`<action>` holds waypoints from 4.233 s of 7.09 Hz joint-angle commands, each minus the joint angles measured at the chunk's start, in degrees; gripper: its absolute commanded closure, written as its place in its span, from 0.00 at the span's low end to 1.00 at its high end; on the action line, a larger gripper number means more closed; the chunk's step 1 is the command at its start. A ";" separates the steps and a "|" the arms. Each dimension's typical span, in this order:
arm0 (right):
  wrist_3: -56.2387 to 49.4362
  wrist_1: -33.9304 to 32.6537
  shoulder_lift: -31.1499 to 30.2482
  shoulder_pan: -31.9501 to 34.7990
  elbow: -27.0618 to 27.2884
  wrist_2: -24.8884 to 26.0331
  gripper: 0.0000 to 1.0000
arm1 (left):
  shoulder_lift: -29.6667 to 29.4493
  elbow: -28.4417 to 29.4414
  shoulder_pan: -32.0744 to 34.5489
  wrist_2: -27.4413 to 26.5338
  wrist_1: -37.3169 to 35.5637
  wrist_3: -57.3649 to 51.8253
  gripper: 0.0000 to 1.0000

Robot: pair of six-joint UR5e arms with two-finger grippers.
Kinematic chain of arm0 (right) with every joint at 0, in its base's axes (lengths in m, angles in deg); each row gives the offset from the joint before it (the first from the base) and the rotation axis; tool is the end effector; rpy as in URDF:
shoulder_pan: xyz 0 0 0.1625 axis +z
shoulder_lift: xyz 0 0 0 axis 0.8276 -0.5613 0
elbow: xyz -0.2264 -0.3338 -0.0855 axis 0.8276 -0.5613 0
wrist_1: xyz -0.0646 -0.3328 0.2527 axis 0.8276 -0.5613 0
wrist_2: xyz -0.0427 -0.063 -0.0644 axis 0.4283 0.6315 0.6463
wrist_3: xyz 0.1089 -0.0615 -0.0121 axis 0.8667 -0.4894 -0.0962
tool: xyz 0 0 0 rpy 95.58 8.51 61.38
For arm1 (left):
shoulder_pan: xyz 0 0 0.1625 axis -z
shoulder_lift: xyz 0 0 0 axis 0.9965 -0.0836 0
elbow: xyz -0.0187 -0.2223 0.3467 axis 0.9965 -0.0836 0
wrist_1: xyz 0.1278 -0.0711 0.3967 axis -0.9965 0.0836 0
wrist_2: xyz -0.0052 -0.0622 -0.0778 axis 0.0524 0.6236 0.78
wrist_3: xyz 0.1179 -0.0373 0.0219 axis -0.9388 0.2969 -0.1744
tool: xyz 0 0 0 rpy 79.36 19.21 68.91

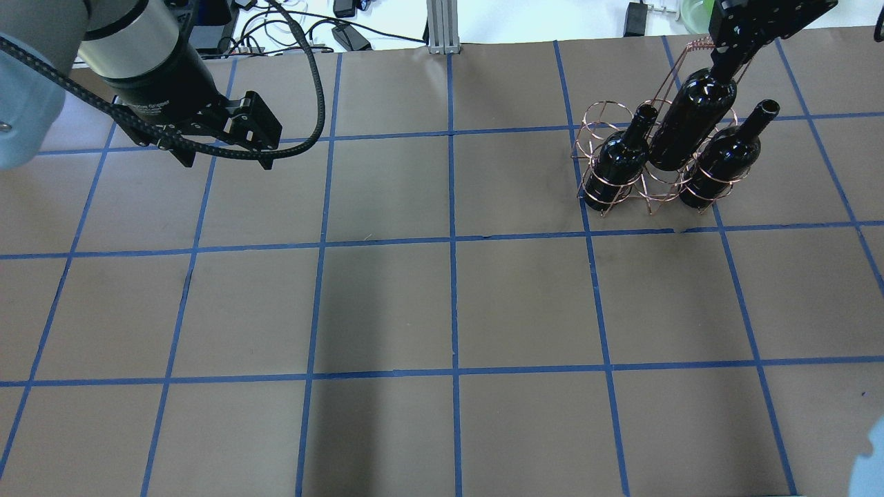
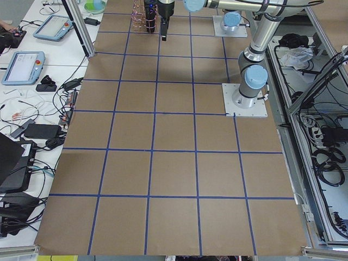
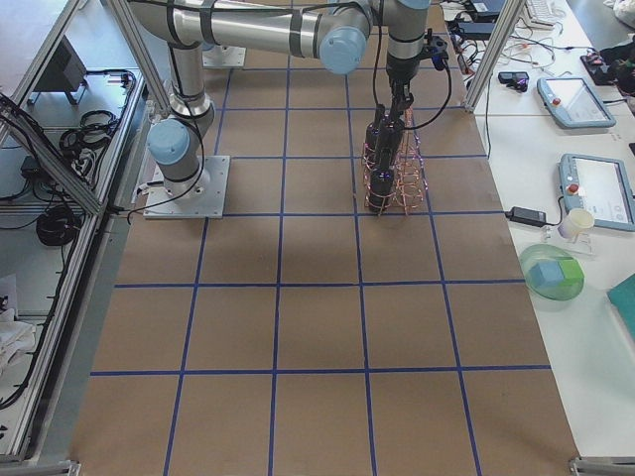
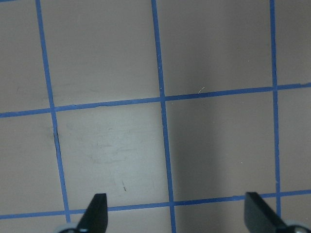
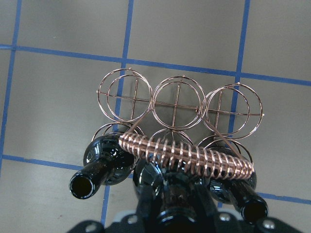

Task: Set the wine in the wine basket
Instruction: 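Carry the bottle with the right gripper above the copper wine rack, then lower the bottle into the rack's empty slot with the right gripper, then open the right gripper and raise it off the bottle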

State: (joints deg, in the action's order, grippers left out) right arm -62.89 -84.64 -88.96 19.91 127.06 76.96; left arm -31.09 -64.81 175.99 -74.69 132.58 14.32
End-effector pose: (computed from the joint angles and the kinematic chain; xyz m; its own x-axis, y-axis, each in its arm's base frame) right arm -0.0077 -0.6241 0.4574 -0.9884 -0.1428 -0.0523 -0.1344 0.9811 -0.1389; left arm -0.1381 -0.4926 0.4731 -0.9967 0.0786 -0.0184 0.0794 0.9957 -0.0474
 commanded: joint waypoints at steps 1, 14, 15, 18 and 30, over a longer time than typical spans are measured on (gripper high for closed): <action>-0.04 -0.02 0.35 0.00 0.14 0.44 0.88 | 0.00 0.00 0.00 -0.01 0.13 0.00 0.00; 2.84 0.91 -7.00 0.53 7.43 1.32 0.00 | 0.53 -0.09 0.09 0.25 0.22 0.17 0.00; 8.17 7.04 -10.34 2.18 7.87 1.49 0.00 | 0.44 0.00 0.09 0.69 0.48 0.00 0.00; 23.26 8.24 -13.54 15.25 8.75 5.63 0.00 | 0.61 0.00 0.00 0.52 0.48 0.26 0.00; 27.12 7.28 -14.15 18.81 9.28 5.71 0.00 | 0.62 -0.09 0.09 0.08 0.92 0.26 0.00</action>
State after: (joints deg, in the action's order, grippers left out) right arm -35.78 -77.44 -103.11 38.72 136.27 82.63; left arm -30.48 -64.90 176.08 -74.63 133.57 14.58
